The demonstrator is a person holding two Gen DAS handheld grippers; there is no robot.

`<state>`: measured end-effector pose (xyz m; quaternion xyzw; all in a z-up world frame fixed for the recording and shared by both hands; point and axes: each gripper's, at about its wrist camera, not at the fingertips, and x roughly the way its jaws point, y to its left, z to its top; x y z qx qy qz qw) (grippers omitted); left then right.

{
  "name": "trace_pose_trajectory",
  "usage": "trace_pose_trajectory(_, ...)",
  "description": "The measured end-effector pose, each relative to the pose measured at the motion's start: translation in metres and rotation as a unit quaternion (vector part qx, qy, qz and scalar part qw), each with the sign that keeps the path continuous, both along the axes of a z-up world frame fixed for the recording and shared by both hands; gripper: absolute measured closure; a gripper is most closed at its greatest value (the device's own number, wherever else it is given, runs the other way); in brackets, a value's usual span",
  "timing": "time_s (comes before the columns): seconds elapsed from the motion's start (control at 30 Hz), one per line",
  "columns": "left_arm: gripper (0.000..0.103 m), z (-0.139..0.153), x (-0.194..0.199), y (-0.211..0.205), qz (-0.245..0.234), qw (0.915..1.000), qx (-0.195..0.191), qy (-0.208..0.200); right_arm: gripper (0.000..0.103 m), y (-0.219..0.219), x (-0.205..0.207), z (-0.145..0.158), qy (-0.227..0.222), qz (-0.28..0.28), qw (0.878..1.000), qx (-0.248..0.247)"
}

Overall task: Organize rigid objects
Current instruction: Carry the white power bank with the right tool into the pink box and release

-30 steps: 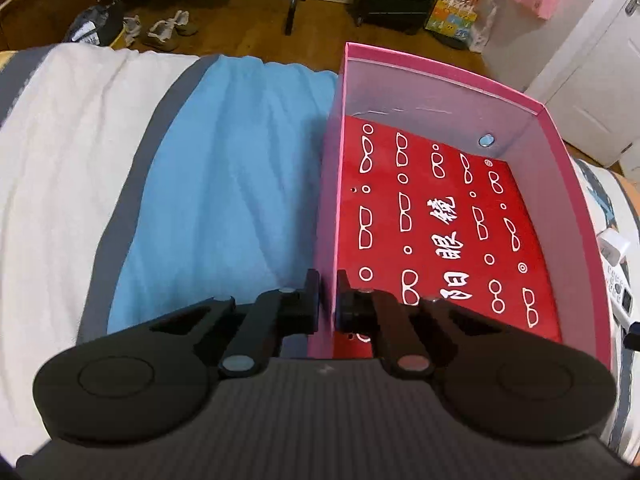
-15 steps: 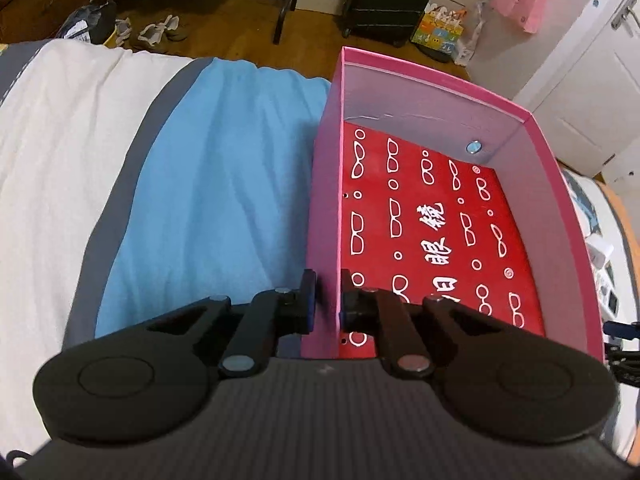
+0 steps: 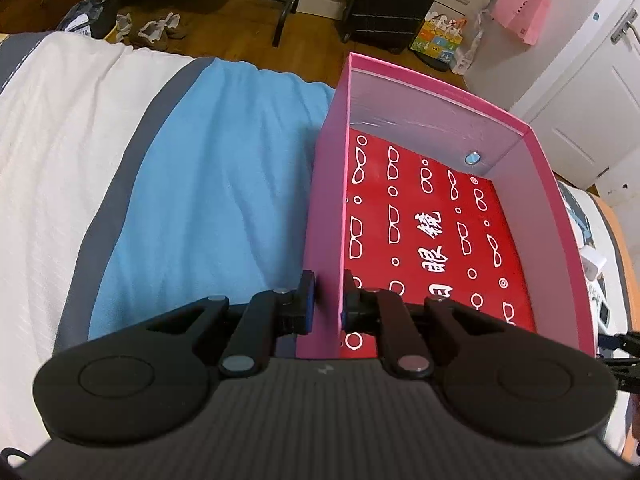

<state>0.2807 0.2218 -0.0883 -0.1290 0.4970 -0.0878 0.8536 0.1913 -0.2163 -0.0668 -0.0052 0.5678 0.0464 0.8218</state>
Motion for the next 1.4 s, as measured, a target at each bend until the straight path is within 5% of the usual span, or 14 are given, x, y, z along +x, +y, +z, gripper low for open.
trace_pose_trajectory(0.13, 0.092, 0.0, 0.0, -0.001, 0.001, 1.0, 0.004, -0.002, 0.043, -0.024, -0.003, 0.006, -0.006, -0.045, 0.994, 0.099)
trace_pose_trajectory(0.4, 0.092, 0.0, -0.001, -0.002, 0.002, 1.0, 0.005, -0.005, 0.043, -0.04, -0.014, 0.017, -0.038, -0.079, 0.973, 0.213)
trace_pose_trajectory(0.67, 0.093, 0.005, -0.007, -0.006, 0.003, 0.9998, 0.013, -0.012, 0.042, 0.018, 0.02, 0.096, -0.049, 0.018, 0.958, 0.281)
trace_pose_trajectory(0.8, 0.094, 0.006, -0.009, -0.006, 0.001, 0.9997, 0.016, -0.02, 0.042, 0.094, 0.052, 0.117, 0.011, 0.116, 0.968, 0.224)
trace_pose_trajectory(1.07, 0.095, 0.009, -0.011, -0.009, -0.012, 0.9992, 0.027, -0.025, 0.042, 0.194, 0.121, 0.06, 0.145, 0.144, 0.958, 0.201)
trace_pose_trajectory(1.4, 0.095, 0.013, -0.003, -0.018, -0.028, 0.9979, 0.059, -0.005, 0.042, 0.195, 0.16, -0.013, 0.165, 0.087, 0.952, 0.244)
